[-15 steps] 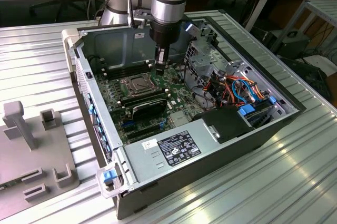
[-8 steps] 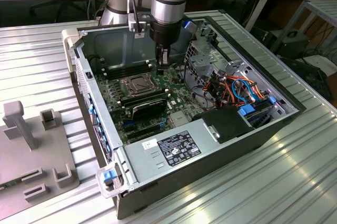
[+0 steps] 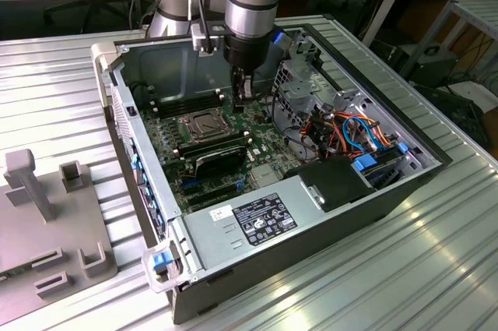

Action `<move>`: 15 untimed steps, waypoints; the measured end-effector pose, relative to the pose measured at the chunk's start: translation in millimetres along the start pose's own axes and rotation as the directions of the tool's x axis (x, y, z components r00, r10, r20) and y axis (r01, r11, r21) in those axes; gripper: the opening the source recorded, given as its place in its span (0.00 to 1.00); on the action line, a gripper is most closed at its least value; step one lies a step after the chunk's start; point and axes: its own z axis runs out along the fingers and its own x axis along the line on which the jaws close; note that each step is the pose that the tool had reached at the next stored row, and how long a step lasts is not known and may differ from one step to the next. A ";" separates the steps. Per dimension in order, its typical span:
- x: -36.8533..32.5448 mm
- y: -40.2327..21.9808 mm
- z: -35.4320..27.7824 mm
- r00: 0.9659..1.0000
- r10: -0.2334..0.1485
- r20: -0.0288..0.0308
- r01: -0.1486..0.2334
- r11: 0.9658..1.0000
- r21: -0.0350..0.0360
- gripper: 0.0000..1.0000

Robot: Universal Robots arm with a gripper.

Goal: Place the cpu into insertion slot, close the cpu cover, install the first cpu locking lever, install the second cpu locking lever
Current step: 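Install the second cpu locking lever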

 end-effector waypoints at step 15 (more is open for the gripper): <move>9.5 -2.2 0.8 0.991 -0.135 0.008 0.135 0.991 0.001 0.11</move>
